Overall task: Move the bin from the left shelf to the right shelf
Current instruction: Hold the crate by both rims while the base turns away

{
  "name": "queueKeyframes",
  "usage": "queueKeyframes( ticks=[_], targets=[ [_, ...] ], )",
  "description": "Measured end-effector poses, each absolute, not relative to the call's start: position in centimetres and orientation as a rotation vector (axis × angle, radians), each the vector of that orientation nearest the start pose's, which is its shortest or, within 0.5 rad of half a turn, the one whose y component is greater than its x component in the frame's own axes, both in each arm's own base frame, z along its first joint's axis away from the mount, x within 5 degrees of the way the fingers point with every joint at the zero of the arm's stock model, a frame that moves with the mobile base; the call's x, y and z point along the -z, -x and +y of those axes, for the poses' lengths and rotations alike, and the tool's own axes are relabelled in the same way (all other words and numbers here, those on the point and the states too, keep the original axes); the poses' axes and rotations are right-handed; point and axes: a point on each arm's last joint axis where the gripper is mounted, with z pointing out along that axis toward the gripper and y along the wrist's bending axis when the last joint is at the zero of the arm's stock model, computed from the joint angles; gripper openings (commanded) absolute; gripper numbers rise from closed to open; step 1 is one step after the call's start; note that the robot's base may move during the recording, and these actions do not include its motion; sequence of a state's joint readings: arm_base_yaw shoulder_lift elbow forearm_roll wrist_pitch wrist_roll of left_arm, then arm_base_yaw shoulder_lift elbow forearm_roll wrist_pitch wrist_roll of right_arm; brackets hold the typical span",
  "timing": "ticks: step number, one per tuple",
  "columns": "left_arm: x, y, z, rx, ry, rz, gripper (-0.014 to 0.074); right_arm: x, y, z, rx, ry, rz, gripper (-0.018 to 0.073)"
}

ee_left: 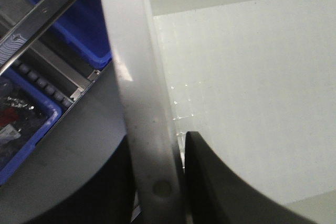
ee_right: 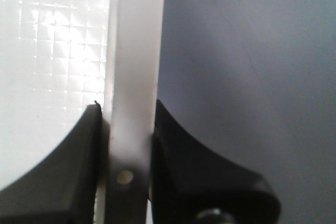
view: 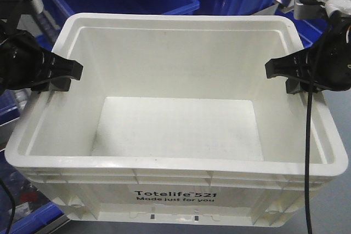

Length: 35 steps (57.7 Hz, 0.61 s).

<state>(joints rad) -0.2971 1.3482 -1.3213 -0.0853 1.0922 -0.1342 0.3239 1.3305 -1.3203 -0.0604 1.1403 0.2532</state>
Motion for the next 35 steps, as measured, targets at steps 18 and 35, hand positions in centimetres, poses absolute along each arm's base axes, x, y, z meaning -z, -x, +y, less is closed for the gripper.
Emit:
queueKeyframes(
  ticks=[18,35],
  targets=[
    [-36.63,-25.72,-8.61,0.269,-0.188,2.611,-0.0006,-36.83,-25.08,7.88,-0.115,0.108,2.632,0.0013],
    [-36.64,-25.72,-8.64,0.273,-0.187,2.61,-0.0006,-36.83,-25.08,7.86,-0.112,0.108,2.633,0.0013]
  ],
)
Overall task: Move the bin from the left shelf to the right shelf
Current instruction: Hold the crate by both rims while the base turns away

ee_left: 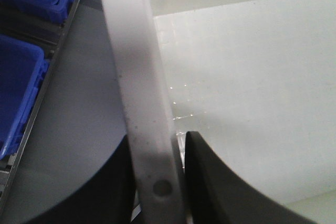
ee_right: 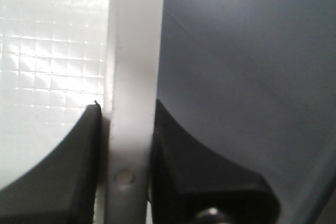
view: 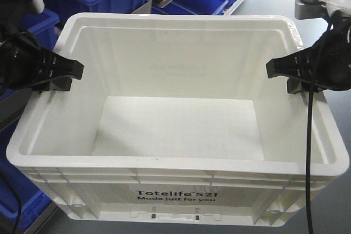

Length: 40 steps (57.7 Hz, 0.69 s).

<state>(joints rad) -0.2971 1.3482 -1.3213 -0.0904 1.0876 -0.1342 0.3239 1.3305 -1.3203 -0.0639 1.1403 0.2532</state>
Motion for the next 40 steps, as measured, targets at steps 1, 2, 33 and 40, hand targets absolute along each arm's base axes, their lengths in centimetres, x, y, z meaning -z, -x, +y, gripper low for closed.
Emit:
queueKeyframes(
  ticks=[1,2,33,40],
  targets=[
    [-36.64,-25.72,-8.64,0.273,-0.187,2.61,-0.0006,-36.83,-25.08,7.86,-0.112,0.108,2.633,0.0013],
    [-36.64,-25.72,-8.64,0.273,-0.187,2.61,-0.0006,-36.83,-25.08,7.86,-0.112,0.108,2.633,0.0013],
    [-36.63,-25.72,-8.6,0.268,-0.189,2.612,-0.0006,-36.83,-25.08,7.88,-0.116,0.108,2.632,0.0013],
    [-36.64,-25.72,-8.61,0.269,-0.188,2.611,-0.0006,-36.83,-25.08,7.88,-0.115,0.108,2.632,0.0013]
  ],
)
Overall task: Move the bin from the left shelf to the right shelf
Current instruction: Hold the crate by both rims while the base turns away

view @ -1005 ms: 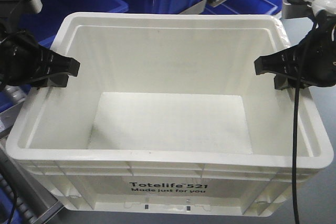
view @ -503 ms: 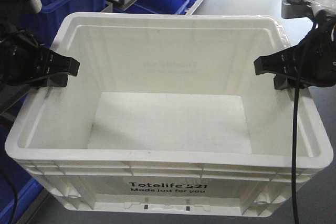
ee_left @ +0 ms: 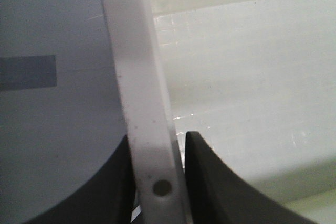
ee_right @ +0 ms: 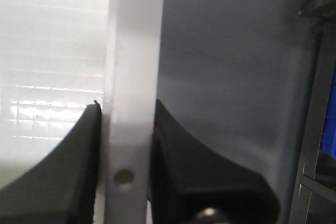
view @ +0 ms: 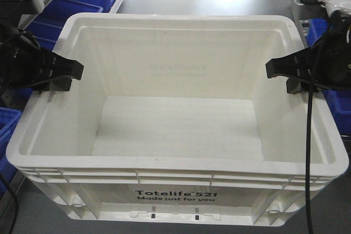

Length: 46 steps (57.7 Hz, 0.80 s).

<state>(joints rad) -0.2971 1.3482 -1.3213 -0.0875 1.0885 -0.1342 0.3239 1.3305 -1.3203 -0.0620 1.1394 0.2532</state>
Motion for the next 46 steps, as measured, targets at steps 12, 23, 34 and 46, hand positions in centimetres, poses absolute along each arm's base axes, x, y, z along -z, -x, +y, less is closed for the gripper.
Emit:
queueKeyframes(
  ticks=[12,23,34,46],
  targets=[
    [-36.64,-25.72,-8.65,0.275,-0.187,2.61,-0.0006,-36.83,-25.08,7.86,-0.111,0.109,2.633,0.0013],
    [-36.64,-25.71,-8.65,0.276,-0.187,2.611,-0.0006,-36.85,-24.97,7.82,-0.11,0.107,2.639,0.0013],
    [-36.63,-25.68,-8.68,0.281,-0.186,2.615,-0.0006,-36.85,-24.83,7.77,-0.107,0.103,2.648,0.0013],
    [-36.61,-25.65,-8.67,0.279,-0.188,2.619,-0.0006,-36.79,-24.71,7.76,-0.109,0.095,2.664,0.0013]
  ],
)
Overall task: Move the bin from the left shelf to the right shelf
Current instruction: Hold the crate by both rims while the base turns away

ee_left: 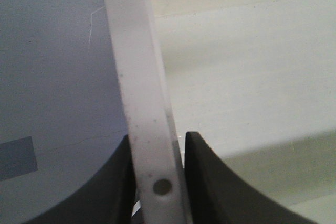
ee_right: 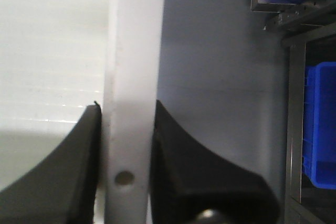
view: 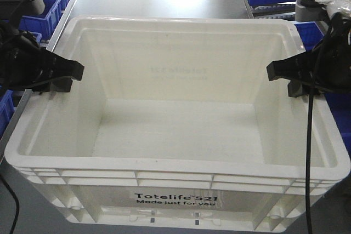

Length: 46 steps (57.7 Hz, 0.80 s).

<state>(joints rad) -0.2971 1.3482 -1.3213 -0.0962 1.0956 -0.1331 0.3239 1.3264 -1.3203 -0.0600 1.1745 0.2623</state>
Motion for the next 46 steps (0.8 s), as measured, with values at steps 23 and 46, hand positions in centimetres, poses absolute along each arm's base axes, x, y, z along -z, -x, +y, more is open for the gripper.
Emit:
queueKeyframes(
  ticks=[23,46],
  targets=[
    [-36.57,-25.58,-8.68,0.282,-0.189,2.627,-0.0006,-36.71,-24.57,7.74,-0.109,0.09,2.682,0.0013],
    [-36.57,-25.56,-8.67,0.281,-0.19,2.629,-0.0006,-36.71,-24.56,7.76,-0.112,0.088,2.683,0.0013]
  ],
)
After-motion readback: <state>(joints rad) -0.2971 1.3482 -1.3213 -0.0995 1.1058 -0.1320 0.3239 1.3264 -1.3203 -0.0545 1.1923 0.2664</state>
